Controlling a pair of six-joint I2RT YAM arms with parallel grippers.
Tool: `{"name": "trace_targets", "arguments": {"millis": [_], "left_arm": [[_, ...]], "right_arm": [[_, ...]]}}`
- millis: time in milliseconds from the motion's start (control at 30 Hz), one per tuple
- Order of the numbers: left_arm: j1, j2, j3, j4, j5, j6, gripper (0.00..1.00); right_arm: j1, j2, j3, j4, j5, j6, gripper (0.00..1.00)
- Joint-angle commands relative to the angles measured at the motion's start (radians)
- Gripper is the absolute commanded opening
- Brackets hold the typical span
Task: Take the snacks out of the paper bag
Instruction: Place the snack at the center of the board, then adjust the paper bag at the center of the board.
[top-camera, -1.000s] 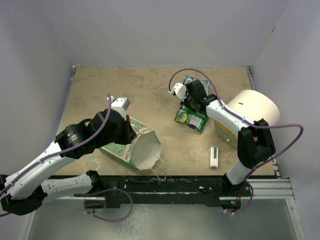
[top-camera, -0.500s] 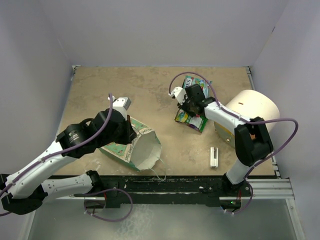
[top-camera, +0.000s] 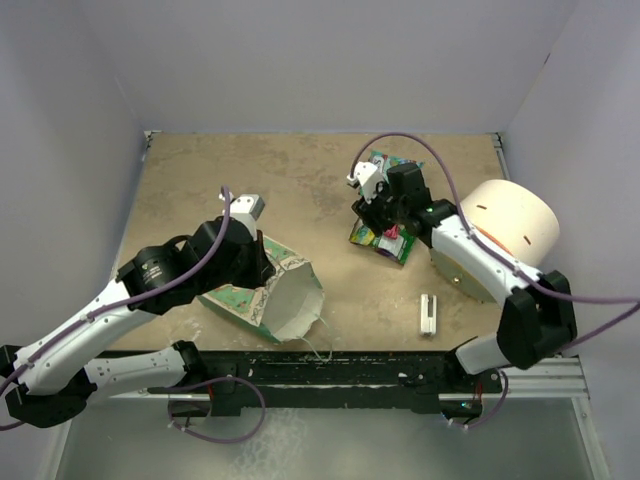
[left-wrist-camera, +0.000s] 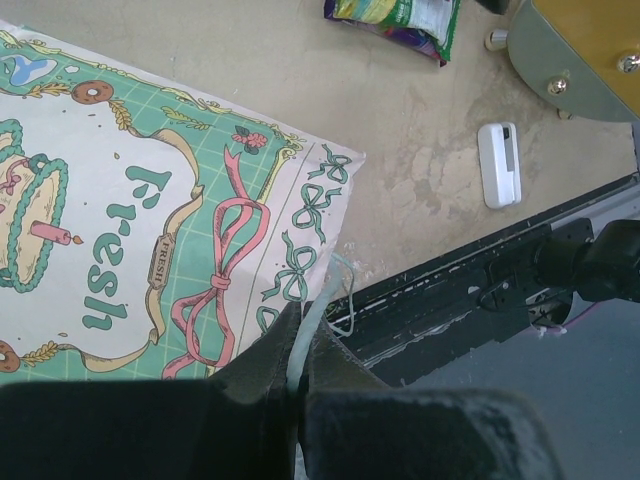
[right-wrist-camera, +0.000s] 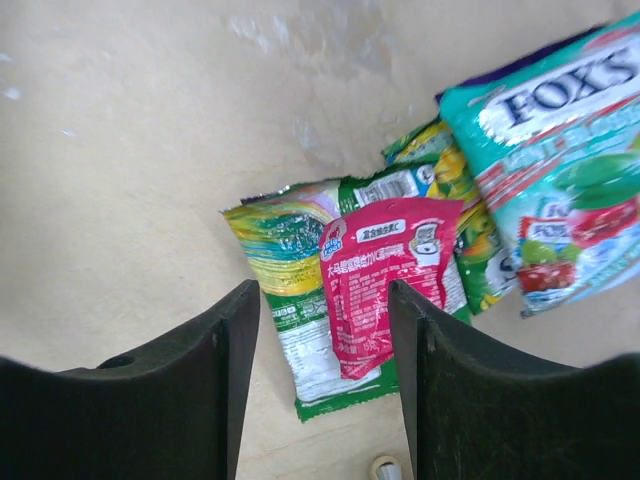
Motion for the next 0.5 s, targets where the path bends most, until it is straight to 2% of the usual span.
{"name": "trace_targets", "arguments": {"millis": [0,67,267,467], "left_arm": [[0.002,-0.005,0.030,0.031,0.003,0.016,0.00],[0.002,-0.011,0.025,0.022,0.003,0.009,0.00],[0.002,-0.049,-0.023,-0.032,0.009,-0.048,0.00],[0.002,-0.097,-0.070,-0.100,0.032,-0.155,0.00]], "right_arm": [[0.000,-0.144,-0.009,0.011,-0.093,-0.013,0.58],[0.000,-0.196,-0.035,0.044,-0.128,-0.043,0.58],[0.029,-0.360,-0.183,0.182,-0.434,-0.037,0.60],[0.225,-0.421,-0.312,0.353,-0.541,-0.015,0.60]]}}
